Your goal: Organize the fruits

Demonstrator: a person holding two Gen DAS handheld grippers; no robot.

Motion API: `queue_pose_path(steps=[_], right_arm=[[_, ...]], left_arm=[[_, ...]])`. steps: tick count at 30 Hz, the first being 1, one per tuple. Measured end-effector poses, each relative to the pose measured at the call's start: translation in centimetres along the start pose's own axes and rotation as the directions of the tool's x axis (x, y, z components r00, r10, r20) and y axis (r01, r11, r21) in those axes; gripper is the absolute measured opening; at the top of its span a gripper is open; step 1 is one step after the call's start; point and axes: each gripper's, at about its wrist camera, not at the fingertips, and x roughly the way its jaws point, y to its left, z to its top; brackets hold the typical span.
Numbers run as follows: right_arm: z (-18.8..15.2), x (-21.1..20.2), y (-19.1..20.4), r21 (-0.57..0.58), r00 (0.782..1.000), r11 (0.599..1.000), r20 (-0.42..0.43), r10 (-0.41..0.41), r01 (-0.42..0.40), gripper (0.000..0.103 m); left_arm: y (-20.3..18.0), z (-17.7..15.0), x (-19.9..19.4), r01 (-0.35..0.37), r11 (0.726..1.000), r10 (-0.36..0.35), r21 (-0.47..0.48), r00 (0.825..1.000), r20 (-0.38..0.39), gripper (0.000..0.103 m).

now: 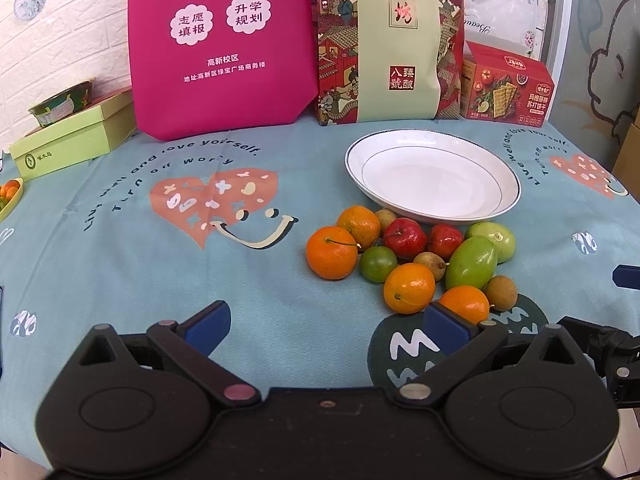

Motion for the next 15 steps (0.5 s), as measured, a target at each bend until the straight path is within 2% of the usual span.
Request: queue_pose_path(steps=[15], right_arm=[[-0.02, -0.08, 0.31, -0.003, 1.000, 1.000, 0.002, 0.003, -0.003, 0.103]], left_arm=[[0.03, 0.00, -0.05, 0.001, 1.000, -0.001, 0.000, 1.000, 0.000, 0.103]])
